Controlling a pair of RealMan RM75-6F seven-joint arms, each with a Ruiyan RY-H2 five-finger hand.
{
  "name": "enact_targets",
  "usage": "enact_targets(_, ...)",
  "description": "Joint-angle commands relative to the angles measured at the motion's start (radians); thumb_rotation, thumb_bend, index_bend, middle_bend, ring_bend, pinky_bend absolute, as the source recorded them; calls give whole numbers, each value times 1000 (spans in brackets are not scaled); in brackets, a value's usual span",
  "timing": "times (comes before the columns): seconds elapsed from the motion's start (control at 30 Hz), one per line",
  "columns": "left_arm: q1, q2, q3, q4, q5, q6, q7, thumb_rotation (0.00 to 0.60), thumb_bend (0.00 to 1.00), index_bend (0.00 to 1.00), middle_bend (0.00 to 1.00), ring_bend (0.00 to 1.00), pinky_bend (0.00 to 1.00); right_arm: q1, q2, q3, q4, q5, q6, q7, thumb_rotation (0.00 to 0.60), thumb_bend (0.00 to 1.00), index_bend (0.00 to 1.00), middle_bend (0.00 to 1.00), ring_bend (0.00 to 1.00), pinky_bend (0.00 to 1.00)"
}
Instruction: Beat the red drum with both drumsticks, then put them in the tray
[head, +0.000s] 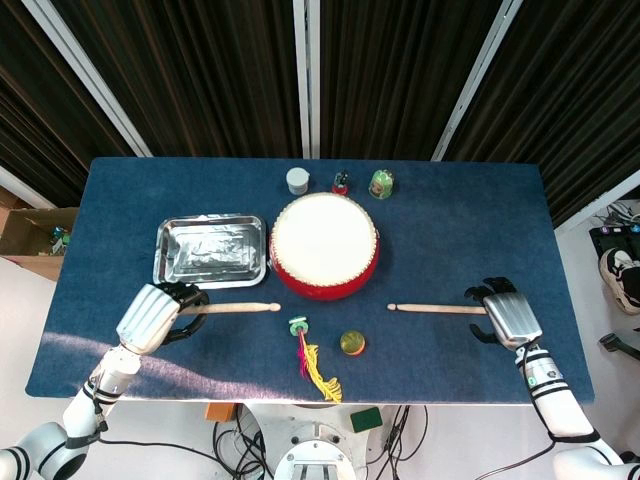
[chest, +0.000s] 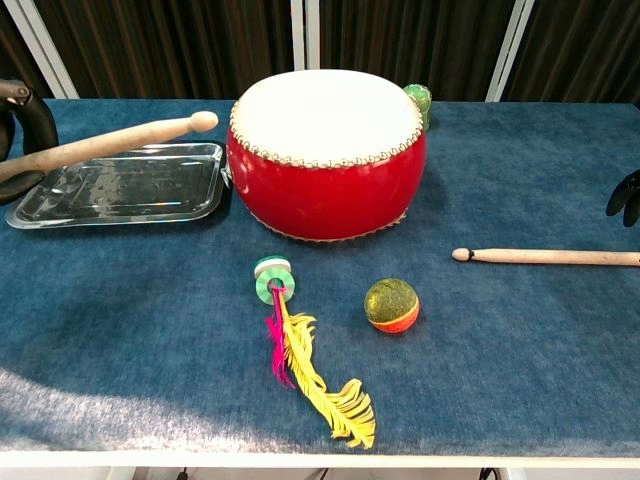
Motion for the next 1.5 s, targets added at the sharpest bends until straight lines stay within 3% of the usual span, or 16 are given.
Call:
enact_targets(0.03,0,6,1,-9,-5,-7,5,600,604,696,696,640,781,3,-35,7,23,5,17,-44,600,317,363,399,159,181)
enact_targets(0.4,8,22,12,-45,-10,-13,42,600,605,695,685,634,762,30,-166,12,116,12,39,-231,600,334,430,438,178,189)
enact_targets(0.73,13,28,18,-55,-20,-26,49,600,606,692,674,633,758,30,-202,-4,181,20,19,-239,600,370,494,469,208,198)
enact_targets(1.13,11,24,16,-48,-30,-37,45,600,606,685,666,629,754,46,-219,3,213,37,-1,-287,600,391,504,502,231,200)
enact_targets(1.37,16,23,17,-40,-31,-31,38,600,606,684,663,629,753,54,-228,3,225,39,-10,-291,600,470,544,536,256,200)
enact_targets(1.5,18,25,18,-39,-32,-30,38,600,606,684,663,629,753,58,-225,-1,232,23,-9,-281,600,576,608,579,289,220)
